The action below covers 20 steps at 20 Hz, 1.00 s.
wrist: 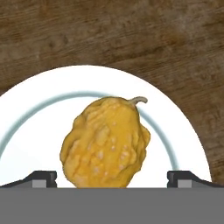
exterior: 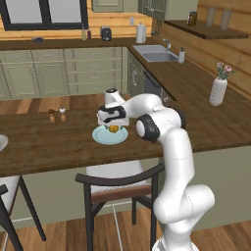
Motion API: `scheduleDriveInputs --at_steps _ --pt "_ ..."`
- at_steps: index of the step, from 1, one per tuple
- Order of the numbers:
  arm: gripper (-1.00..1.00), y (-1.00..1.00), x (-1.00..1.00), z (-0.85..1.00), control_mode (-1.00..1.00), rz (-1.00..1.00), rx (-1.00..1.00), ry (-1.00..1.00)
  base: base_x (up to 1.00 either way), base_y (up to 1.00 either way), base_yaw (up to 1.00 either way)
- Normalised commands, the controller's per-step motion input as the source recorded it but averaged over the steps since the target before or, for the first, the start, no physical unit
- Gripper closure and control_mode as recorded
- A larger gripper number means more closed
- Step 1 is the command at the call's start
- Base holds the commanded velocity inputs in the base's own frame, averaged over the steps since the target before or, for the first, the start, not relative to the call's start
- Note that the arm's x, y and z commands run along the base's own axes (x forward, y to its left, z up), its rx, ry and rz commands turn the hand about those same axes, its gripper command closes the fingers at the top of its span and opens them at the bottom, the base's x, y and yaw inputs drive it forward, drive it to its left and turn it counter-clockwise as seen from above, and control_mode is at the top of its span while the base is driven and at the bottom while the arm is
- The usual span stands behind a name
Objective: Pick the chicken drumstick and squash from their plates and place them in the bowl. Then put the bowl in the fridge.
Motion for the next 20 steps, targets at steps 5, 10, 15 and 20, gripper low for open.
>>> scheduleDriveInputs --at_steps 5,10,15,20 --pt "-1.00 0.00 0.12 0.00 -1.00 0.00 0.00 -0.01 0.00 0.00 0.00" --pt "-1.00 0.00 0.00 -0.19 -1.00 0.00 0.00 0.00 0.00 0.00 0.00" --pt "-1.00 0.00 0.00 -0.26 -1.00 0.00 0.00 0.00 0.00 0.00 0.00" --pt "1.00 0.00 0.00 -0.01 -1.00 0.00 0.00 -0.05 0.00 0.00 0.00"
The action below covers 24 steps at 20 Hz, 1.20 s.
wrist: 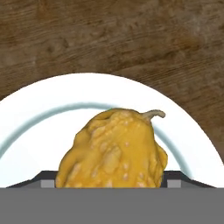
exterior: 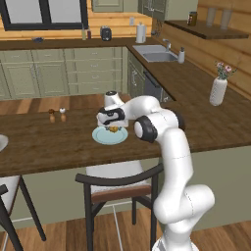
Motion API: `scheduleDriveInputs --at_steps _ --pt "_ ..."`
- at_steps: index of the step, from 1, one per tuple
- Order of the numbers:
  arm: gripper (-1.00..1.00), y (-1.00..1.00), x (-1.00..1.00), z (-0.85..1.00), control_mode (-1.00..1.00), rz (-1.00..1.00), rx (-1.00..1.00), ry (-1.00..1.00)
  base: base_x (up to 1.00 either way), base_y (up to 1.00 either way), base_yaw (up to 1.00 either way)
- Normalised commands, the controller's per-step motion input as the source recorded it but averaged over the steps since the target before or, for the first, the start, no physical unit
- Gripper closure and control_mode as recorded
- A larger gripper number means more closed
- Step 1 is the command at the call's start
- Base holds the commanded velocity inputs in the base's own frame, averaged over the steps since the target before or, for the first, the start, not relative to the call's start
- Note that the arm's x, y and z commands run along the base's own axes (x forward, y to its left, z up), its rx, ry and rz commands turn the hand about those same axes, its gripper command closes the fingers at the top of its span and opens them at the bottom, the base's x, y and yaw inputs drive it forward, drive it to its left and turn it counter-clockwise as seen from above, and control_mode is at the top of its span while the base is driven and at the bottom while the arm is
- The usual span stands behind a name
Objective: Pick the chicken drumstick and squash from their plates and place them in the bowl. Then put the bowl in the fridge.
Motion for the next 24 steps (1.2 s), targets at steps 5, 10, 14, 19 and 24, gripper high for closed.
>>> scheduleDriveInputs --at_steps 5,10,14,19,24 --pt "1.00 -0.01 0.00 0.01 -1.00 0.00 0.00 -0.10 0.00 0.00 0.00" --pt "1.00 -0.36 -0.52 0.33 -1.00 0.00 0.00 -0.13 0.00 0.00 0.00" --pt "1.00 -0.47 -0.98 0.48 -1.00 0.00 0.00 -0.05 0.00 0.00 0.00" --pt "1.00 -0.60 -1.00 0.72 -1.00 0.00 0.00 -0.06 0.00 0.00 0.00" --pt "1.00 -0.47 -0.52 0.99 -1.00 0.00 0.01 -0.02 0.00 0.00 0.00"
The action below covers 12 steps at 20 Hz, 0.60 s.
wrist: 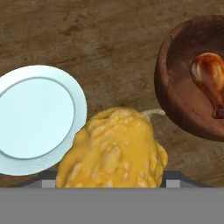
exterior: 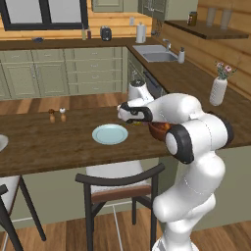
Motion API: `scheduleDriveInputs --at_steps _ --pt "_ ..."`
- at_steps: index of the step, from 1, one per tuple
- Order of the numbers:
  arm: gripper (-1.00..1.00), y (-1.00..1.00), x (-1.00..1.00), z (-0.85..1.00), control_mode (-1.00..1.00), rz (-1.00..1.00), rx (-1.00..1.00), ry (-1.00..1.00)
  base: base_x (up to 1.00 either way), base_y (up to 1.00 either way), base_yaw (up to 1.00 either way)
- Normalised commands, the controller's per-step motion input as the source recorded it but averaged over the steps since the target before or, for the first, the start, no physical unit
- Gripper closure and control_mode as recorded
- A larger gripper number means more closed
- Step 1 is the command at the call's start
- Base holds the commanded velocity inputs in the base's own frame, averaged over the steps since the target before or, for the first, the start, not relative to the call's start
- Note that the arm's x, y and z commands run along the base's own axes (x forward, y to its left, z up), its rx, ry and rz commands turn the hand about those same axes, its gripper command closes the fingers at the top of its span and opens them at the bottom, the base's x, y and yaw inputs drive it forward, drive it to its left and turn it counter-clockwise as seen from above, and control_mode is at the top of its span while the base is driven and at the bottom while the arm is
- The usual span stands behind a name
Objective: Pick the chicken drumstick and squash from their plates and place them in the bowl. Then put the bowl in the fridge.
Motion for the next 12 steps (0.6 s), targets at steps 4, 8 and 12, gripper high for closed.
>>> scheduleDriveInputs --at_steps 4,8,12 --pt "1.00 -0.61 -0.37 0.65 -1.00 0.00 0.00 0.00 0.00 0.00 0.00" --pt "1.00 -0.86 -0.70 0.27 -1.00 0.00 0.01 0.01 0.00 0.00 0.00" --pt "1.00 -0.84 -0.36 0.16 -1.00 0.00 0.00 0.11 0.00 0.00 0.00"
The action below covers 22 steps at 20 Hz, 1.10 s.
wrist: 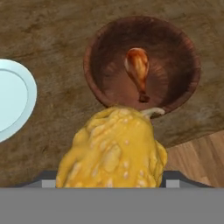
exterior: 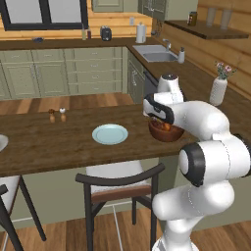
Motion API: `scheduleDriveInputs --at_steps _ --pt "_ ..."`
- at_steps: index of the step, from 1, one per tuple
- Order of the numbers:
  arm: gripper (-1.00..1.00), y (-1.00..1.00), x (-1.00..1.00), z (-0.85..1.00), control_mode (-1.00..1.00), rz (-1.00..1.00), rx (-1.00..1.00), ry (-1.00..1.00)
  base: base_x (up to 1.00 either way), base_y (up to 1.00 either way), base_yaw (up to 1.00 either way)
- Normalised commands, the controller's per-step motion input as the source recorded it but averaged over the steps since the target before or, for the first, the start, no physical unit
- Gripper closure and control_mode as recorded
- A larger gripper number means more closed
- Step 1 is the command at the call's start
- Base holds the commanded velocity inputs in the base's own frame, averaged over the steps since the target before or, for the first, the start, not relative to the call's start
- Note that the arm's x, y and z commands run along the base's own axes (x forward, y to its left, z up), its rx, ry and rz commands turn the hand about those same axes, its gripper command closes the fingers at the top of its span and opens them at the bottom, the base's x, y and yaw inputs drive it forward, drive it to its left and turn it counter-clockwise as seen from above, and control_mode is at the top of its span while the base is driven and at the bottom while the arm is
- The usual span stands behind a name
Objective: Pick the chicken drumstick and squash from their plates and place them in the bowl. Then put the bowl in the fridge.
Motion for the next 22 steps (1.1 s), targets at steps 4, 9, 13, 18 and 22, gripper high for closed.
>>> scheduleDriveInputs --at_steps 4,9,13,18,22 --pt "1.00 -0.62 0.09 0.01 -1.00 0.01 0.01 0.04 0.00 0.00 0.00" --pt "1.00 -0.35 0.53 0.00 -1.00 0.05 0.01 0.03 0.00 0.00 0.00" --pt "1.00 -0.28 0.43 -0.05 -1.00 0.05 0.00 0.06 0.00 0.00 0.00" --pt "1.00 -0.14 0.18 -0.35 -1.00 0.05 0.00 0.03 0.00 0.00 0.00" --pt "1.00 -0.01 0.08 -0.45 -1.00 0.01 0.00 0.01 0.00 0.00 0.00"
